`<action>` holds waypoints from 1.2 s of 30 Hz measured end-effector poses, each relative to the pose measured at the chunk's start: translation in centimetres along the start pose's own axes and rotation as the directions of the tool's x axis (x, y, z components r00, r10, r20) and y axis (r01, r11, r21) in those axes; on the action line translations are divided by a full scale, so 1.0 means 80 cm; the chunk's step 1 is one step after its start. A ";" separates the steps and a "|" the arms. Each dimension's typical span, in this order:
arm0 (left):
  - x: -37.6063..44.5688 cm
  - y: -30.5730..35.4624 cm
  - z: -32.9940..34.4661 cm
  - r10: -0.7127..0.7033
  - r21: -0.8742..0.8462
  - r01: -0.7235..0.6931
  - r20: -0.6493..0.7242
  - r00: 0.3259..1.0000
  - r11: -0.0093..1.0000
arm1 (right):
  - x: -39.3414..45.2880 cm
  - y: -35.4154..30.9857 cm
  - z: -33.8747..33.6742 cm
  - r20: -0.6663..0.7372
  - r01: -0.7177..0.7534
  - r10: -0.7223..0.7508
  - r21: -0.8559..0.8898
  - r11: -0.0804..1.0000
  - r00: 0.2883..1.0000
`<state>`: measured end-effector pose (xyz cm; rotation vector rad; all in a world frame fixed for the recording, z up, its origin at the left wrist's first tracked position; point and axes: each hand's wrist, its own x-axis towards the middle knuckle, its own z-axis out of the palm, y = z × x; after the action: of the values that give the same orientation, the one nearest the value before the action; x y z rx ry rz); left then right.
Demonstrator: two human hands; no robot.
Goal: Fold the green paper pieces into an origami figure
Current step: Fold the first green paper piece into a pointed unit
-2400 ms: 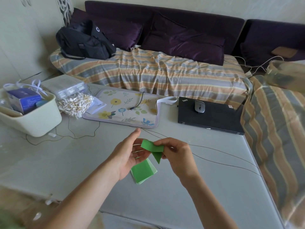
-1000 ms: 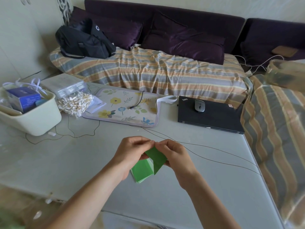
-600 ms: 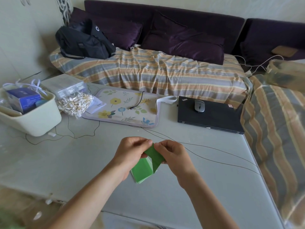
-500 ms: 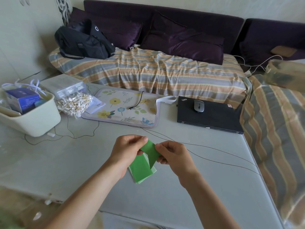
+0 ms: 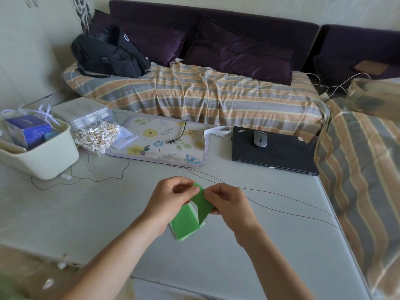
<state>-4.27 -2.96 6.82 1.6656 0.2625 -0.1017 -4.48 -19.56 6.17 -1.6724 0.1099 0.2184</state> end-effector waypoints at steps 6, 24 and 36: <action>0.001 -0.003 -0.003 0.150 0.259 -0.121 -0.093 0.984 0.958 | 0.002 0.001 0.002 -0.083 -0.005 0.004 -0.007 1.000 0.997; -0.008 -0.001 0.007 0.073 0.046 -0.074 0.017 0.997 0.996 | -0.002 -0.001 0.003 -0.013 -0.042 0.045 0.191 0.981 0.999; -0.003 -0.007 0.006 0.016 0.089 -0.017 0.011 1.000 0.996 | -0.003 0.001 0.008 -0.065 -0.068 0.074 0.092 0.993 0.995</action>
<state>-4.57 -3.41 6.30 1.7545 0.2394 -0.1112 -4.77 -18.98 6.05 -1.5881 0.2277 0.2073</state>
